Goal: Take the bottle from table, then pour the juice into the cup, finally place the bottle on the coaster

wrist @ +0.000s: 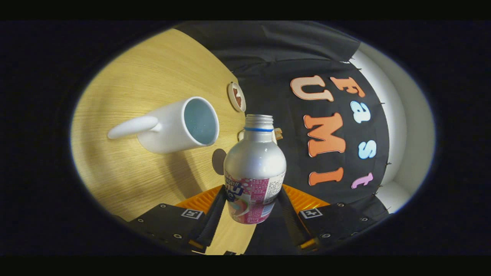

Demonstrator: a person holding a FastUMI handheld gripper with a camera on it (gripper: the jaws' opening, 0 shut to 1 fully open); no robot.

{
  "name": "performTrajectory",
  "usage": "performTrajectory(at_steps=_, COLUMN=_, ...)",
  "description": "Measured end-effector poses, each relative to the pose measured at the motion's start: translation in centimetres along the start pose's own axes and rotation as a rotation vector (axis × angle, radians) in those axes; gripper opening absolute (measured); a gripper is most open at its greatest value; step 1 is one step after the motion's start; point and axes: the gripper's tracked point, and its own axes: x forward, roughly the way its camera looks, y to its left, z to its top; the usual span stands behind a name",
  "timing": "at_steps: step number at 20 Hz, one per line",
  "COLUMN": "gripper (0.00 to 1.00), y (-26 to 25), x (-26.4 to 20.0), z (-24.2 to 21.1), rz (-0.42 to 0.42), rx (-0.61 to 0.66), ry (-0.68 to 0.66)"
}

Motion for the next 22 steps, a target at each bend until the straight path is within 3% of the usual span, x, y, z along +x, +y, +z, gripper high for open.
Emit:
performTrajectory(at_steps=10, gripper=0.77, y=-1.9, x=0.1, z=0.6, rz=-0.010, rx=-0.225, ry=-0.016)
performTrajectory(at_steps=22, gripper=0.77, y=-1.4, x=0.7, z=0.1, rz=0.015, rx=-0.364, ry=-0.010)
